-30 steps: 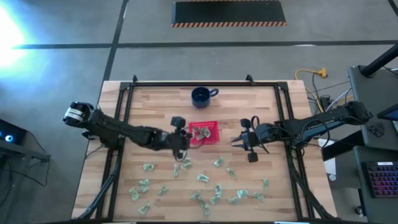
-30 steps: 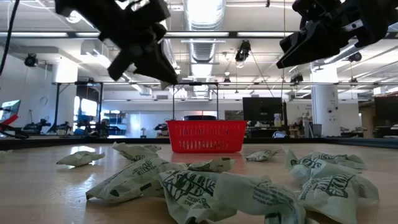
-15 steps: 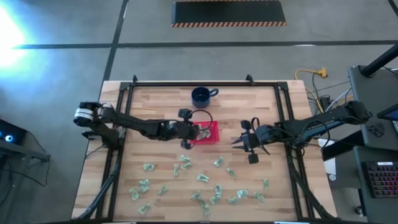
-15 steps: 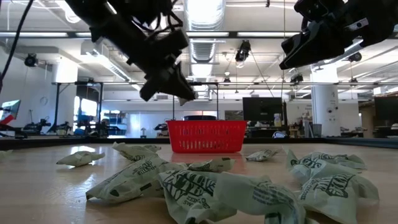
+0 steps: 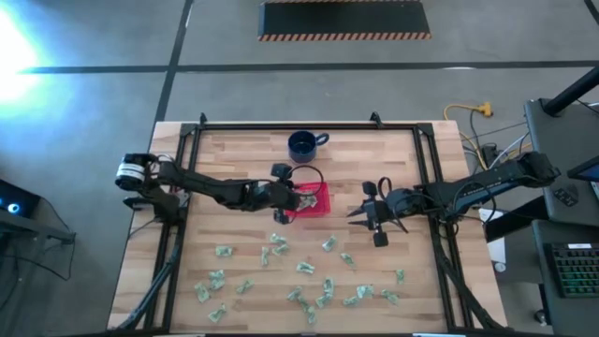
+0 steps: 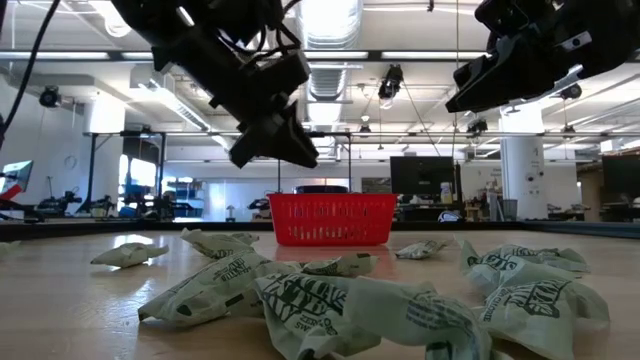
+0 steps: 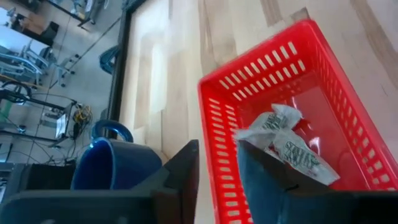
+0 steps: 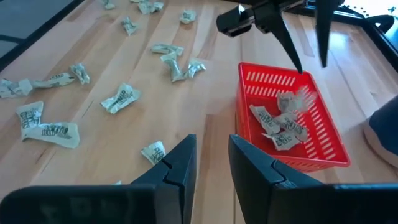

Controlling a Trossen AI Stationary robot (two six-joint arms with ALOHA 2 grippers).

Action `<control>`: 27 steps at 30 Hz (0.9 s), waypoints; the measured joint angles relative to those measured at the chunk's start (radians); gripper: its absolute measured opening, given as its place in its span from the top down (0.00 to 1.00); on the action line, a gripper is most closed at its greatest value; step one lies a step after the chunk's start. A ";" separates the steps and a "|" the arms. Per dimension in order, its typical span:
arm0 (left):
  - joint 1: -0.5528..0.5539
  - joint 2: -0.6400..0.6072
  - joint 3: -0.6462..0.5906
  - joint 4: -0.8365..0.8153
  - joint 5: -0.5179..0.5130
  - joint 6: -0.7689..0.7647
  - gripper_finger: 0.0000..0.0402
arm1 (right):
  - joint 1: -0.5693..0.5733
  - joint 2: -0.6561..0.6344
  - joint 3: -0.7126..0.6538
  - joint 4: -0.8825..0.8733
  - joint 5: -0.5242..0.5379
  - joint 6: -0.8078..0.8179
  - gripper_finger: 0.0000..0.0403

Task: Pick and place items into bin
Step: Put the stevia packet into the red bin

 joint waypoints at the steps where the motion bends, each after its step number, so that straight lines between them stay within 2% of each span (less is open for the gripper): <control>1: 0.000 -0.005 0.003 0.001 0.000 -0.001 0.74 | 0.000 0.000 0.000 0.001 0.000 0.001 0.78; 8: -0.016 -0.039 0.001 -0.007 -0.001 -0.017 0.68 | 0.001 0.030 -0.003 0.065 -0.082 0.003 0.76; 14: -0.063 -0.074 0.001 -0.037 0.002 -0.037 0.68 | 0.018 0.193 -0.005 0.192 -0.124 -0.043 0.78; 27: -0.179 -0.211 -0.005 -0.311 0.005 -0.257 0.68 | 0.022 0.449 0.072 0.234 -0.124 -0.083 0.77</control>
